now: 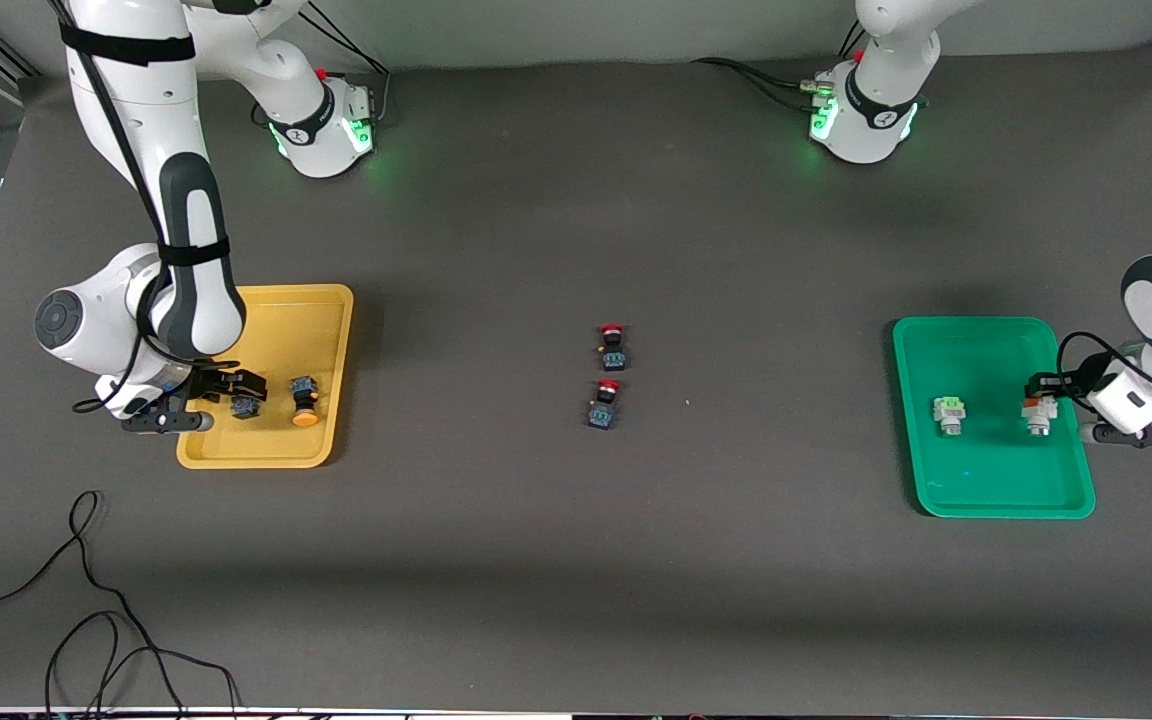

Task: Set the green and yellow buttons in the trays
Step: 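Open both grippers to release the buttons in the trays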

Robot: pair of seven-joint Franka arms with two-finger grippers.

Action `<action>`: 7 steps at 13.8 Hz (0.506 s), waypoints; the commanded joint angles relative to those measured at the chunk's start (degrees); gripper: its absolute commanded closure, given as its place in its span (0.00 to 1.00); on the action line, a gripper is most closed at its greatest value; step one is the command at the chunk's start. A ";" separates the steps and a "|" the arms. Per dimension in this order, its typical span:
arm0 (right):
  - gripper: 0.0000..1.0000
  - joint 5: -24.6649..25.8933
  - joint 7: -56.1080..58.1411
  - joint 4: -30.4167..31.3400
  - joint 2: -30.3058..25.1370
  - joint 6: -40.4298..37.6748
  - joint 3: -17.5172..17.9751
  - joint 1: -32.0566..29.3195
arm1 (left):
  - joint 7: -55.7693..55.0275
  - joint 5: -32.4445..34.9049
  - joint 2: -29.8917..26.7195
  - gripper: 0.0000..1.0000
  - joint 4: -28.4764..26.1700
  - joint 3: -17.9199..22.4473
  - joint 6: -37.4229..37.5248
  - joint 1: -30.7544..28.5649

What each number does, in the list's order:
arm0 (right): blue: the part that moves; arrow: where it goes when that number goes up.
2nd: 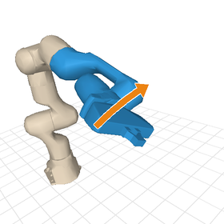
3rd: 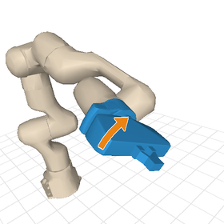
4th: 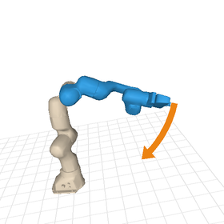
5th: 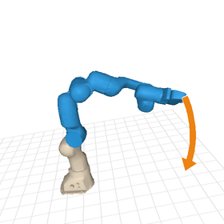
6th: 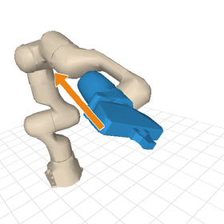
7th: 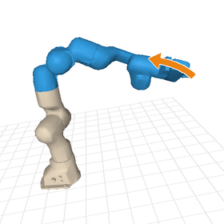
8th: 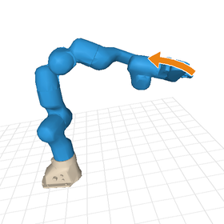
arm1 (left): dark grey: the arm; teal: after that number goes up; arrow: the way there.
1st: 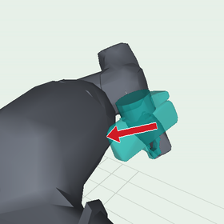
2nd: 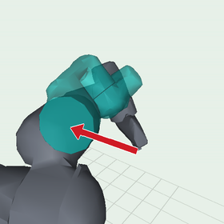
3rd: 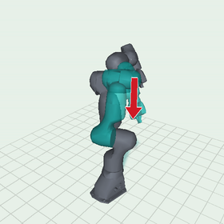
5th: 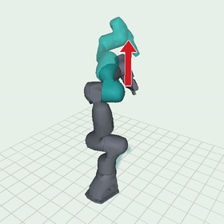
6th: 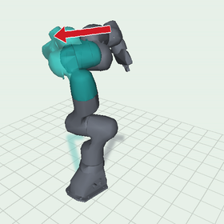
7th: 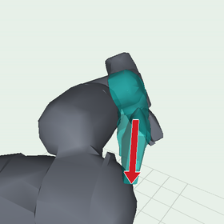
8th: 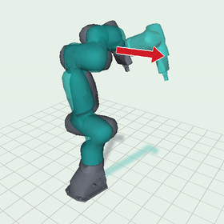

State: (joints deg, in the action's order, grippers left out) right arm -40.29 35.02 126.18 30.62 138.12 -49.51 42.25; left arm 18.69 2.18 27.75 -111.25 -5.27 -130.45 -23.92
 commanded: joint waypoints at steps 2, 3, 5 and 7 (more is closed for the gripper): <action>0.01 1.51 -2.49 -8.80 -2.41 -15.27 -5.93 0.82 | -4.63 0.81 0.90 0.10 0.51 -0.35 -2.00 0.89; 0.00 4.92 -4.24 -13.81 -2.23 -21.42 -7.69 0.30 | -4.63 0.72 0.64 0.02 0.68 -0.44 -1.74 0.89; 0.01 9.42 -8.63 -20.60 -2.67 -30.67 -9.54 0.38 | -4.46 0.81 -1.11 0.01 2.08 -0.79 -0.34 0.98; 0.00 9.88 -11.72 -25.43 -2.93 -36.66 -11.65 0.99 | -3.67 0.81 -4.00 0.01 4.54 -0.79 4.91 1.85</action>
State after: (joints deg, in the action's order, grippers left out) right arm -32.22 27.41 105.52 27.98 106.94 -59.86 42.81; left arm 15.61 2.19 27.80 -108.52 -6.39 -130.92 -23.41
